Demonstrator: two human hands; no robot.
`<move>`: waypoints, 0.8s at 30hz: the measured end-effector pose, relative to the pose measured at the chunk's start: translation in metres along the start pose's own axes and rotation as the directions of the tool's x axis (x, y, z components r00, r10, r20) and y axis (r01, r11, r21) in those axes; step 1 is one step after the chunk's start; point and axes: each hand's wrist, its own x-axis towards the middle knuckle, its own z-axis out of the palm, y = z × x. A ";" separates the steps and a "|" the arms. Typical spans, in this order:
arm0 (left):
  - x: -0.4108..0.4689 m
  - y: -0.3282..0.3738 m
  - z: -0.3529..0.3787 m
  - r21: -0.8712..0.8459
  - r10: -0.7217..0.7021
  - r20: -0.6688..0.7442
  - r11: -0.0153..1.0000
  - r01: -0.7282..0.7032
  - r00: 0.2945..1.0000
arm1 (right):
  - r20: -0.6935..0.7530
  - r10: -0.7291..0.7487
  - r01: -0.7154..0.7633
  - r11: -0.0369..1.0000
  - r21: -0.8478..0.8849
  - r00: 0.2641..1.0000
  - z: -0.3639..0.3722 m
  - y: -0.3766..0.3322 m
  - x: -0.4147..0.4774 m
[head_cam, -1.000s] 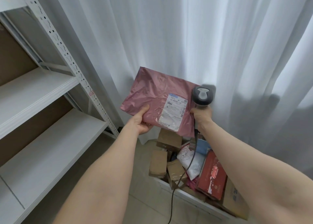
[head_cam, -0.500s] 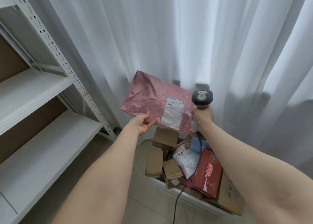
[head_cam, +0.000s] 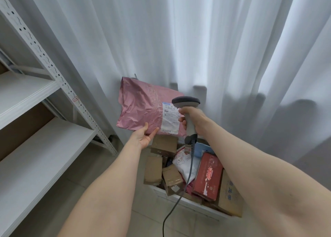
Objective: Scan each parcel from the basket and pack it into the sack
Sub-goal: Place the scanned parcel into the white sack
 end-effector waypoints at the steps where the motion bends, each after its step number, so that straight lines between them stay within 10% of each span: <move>1: 0.000 0.000 -0.002 -0.001 0.005 0.001 1.000 -0.005 1.000 | 0.014 0.010 -0.010 1.000 -0.014 1.000 0.000 -0.001 -0.001; 24: -0.017 0.013 -0.014 -0.031 0.060 0.041 0.998 -0.058 0.997 | 0.118 0.050 -0.039 0.995 -0.094 0.992 0.012 -0.023 -0.023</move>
